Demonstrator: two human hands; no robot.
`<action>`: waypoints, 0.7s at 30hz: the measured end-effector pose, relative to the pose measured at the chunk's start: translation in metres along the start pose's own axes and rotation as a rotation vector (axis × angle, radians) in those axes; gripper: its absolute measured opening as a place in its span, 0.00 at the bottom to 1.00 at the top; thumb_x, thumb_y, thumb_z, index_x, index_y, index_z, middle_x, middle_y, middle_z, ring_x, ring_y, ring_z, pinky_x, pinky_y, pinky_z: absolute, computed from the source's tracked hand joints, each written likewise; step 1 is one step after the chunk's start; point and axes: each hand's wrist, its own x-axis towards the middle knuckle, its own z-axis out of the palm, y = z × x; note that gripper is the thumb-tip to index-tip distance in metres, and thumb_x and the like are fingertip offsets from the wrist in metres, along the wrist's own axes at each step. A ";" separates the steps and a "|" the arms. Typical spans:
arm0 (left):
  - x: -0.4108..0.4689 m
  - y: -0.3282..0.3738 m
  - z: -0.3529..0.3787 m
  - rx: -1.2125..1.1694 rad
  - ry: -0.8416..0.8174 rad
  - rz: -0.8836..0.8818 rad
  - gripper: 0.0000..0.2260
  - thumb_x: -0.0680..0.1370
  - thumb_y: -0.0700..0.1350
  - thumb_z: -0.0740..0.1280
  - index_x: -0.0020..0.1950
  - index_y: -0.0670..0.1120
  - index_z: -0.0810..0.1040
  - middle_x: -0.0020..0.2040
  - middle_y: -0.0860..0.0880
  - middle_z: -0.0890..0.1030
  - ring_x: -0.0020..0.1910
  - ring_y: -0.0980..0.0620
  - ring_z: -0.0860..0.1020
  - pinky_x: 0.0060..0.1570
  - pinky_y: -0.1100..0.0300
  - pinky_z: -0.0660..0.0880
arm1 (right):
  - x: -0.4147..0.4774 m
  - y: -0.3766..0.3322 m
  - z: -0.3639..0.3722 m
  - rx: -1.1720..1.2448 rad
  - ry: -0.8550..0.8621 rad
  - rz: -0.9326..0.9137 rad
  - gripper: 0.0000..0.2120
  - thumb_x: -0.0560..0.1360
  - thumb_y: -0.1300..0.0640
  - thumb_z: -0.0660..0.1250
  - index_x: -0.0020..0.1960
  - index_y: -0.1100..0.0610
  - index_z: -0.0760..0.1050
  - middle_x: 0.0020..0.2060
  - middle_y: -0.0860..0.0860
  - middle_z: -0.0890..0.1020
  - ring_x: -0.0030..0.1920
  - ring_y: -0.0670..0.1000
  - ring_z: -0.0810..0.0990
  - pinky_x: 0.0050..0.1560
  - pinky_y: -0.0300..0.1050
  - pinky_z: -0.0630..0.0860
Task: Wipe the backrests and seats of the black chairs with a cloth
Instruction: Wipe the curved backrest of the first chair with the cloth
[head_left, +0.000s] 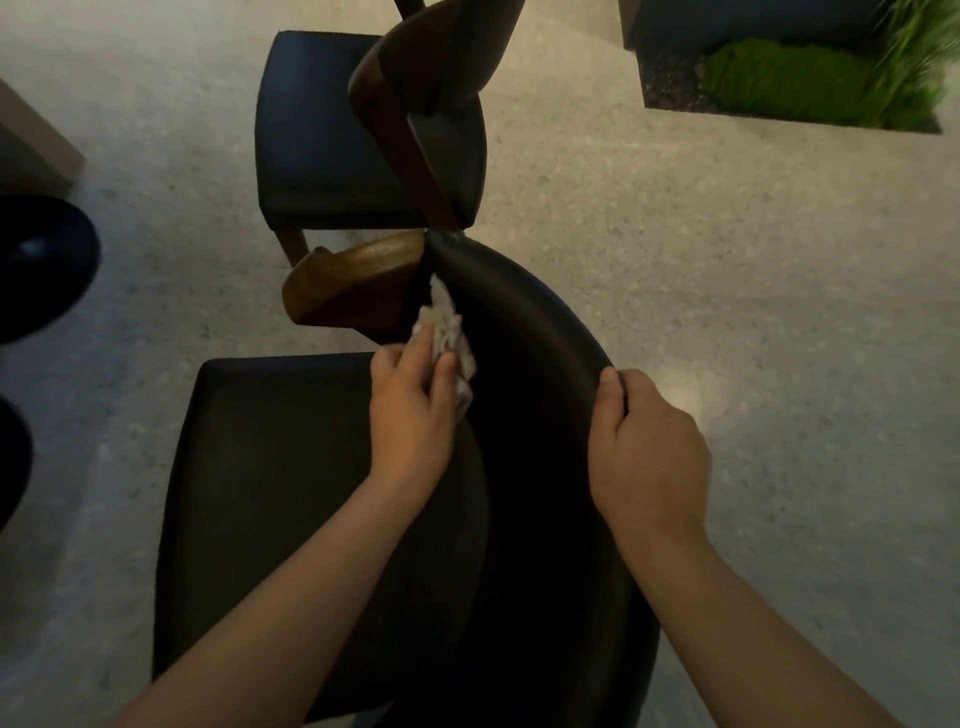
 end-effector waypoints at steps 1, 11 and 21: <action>0.000 0.013 -0.001 0.012 0.012 0.079 0.17 0.82 0.48 0.61 0.71 0.55 0.67 0.58 0.54 0.67 0.52 0.62 0.73 0.48 0.71 0.72 | 0.000 0.000 0.000 0.000 0.000 -0.002 0.20 0.82 0.46 0.47 0.46 0.55 0.74 0.27 0.46 0.72 0.26 0.45 0.72 0.28 0.41 0.64; 0.065 0.058 0.014 0.399 0.137 0.324 0.16 0.81 0.52 0.63 0.66 0.49 0.74 0.57 0.51 0.67 0.51 0.57 0.71 0.52 0.70 0.71 | 0.000 -0.003 0.000 -0.024 -0.011 0.003 0.23 0.80 0.44 0.44 0.46 0.55 0.74 0.28 0.49 0.74 0.27 0.50 0.74 0.32 0.49 0.75; 0.024 0.008 -0.003 0.166 0.070 0.011 0.10 0.79 0.48 0.64 0.60 0.49 0.75 0.56 0.55 0.72 0.52 0.59 0.76 0.58 0.55 0.76 | 0.000 -0.003 -0.003 -0.026 -0.030 0.000 0.21 0.81 0.45 0.46 0.48 0.55 0.74 0.28 0.45 0.73 0.27 0.44 0.72 0.29 0.41 0.70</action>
